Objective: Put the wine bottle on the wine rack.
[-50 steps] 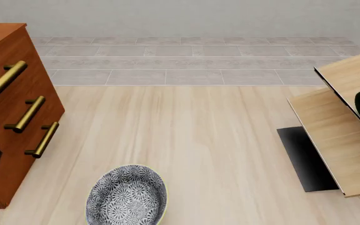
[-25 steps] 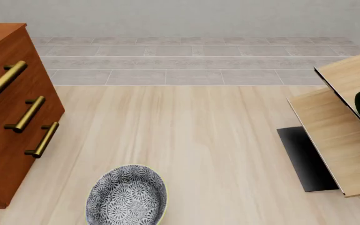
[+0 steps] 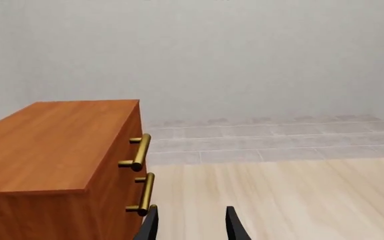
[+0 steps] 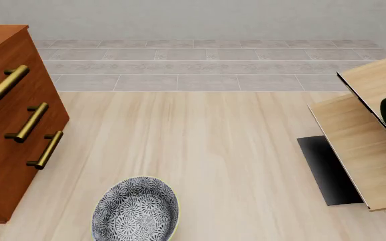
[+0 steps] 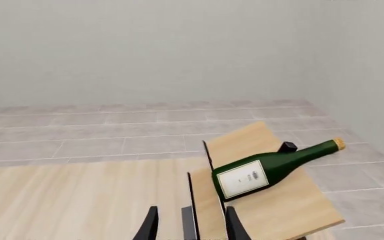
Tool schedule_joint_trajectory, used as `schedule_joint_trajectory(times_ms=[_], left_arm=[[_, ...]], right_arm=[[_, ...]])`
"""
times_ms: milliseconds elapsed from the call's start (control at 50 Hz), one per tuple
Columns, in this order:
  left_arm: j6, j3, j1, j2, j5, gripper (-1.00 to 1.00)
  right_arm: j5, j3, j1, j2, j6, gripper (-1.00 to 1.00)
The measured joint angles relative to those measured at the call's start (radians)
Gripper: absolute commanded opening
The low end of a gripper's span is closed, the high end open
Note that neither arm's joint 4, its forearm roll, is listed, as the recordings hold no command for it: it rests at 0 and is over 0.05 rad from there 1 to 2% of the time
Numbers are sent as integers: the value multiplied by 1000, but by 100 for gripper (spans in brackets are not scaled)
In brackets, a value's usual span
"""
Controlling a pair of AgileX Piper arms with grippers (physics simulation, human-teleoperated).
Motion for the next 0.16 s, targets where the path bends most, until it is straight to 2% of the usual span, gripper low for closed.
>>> schedule_joint_trajectory(times_ms=[160], left_arm=[[3,-18,2,0,15,100]], right_arm=[[21,1,19,-18,-9,100]])
